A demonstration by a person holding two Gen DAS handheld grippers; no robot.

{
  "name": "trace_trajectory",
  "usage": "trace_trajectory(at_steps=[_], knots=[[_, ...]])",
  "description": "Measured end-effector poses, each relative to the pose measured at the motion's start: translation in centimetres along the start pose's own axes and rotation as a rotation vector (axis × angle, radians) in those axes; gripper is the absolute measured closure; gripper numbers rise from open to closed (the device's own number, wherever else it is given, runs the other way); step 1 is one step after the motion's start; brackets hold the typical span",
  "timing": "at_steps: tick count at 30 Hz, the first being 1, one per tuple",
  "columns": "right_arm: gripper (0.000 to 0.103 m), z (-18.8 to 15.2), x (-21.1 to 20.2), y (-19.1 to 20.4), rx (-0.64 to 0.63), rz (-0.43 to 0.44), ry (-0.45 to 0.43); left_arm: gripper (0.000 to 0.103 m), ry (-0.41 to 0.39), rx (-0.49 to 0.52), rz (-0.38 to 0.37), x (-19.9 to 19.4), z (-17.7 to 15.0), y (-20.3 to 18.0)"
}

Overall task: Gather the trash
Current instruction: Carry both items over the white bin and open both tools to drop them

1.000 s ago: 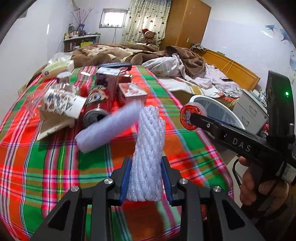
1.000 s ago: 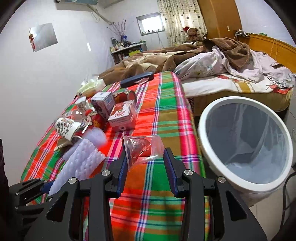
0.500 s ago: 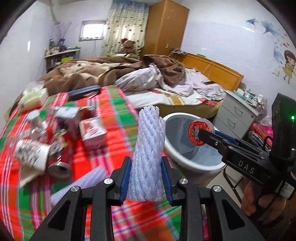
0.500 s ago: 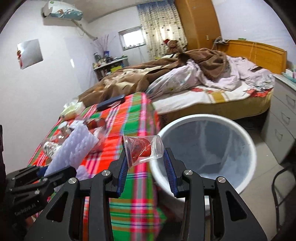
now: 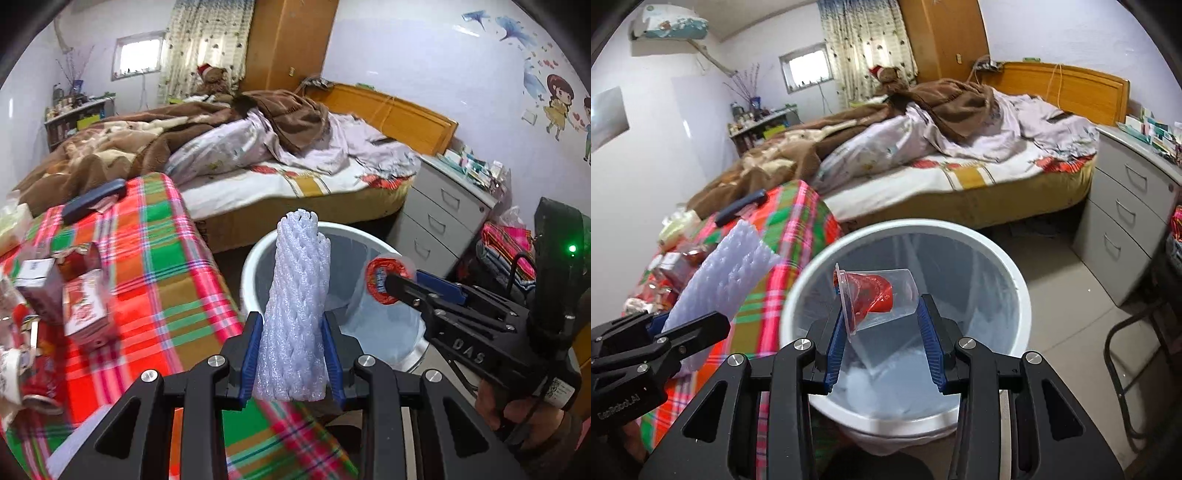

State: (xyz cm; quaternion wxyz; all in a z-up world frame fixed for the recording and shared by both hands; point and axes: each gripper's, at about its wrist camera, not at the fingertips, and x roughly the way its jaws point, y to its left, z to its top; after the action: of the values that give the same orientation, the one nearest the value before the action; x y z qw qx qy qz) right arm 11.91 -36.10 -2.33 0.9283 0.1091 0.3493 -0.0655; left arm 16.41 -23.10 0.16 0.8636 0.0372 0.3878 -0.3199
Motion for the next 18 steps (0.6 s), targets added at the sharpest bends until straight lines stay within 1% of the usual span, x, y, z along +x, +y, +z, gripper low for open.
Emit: trace_trajectory(at_steps=[5, 10, 11, 14, 15, 16, 18], knots=[[0.064, -0.5, 1.2, -1.5, 0.002, -0.038, 0.047, 0.070, 0.049, 0.018, -0.003, 2.9, 0.2, -0.6], [0.064, -0.6, 1.7, -2.3, -0.002, -0.061, 0.079, 0.070, 0.069, 0.020, -0.008, 4.4, 0.5, -1.0], [0.064, -0.6, 1.7, -2.3, -0.004, -0.059, 0.084, 0.069, 0.074, 0.028, -0.007, 4.6, 0.5, -1.1], [0.063, -0.7, 1.9, -2.4, -0.016, -0.057, 0.101, 0.055, 0.075, 0.033, -0.004, 5.0, 0.4, -1.2], [0.060, -0.7, 1.9, -2.4, -0.022, -0.068, 0.104, 0.053, 0.075, 0.031, -0.008, 5.1, 0.4, -1.2], [0.052, -0.7, 2.0, -2.5, -0.023, -0.071, 0.103, 0.053, 0.073, 0.030, -0.008, 5.1, 0.4, -1.2], [0.043, -0.8, 1.8, -2.6, -0.018, -0.067, 0.097, 0.053, 0.072, 0.032, 0.007, 5.0, 0.3, -1.2]])
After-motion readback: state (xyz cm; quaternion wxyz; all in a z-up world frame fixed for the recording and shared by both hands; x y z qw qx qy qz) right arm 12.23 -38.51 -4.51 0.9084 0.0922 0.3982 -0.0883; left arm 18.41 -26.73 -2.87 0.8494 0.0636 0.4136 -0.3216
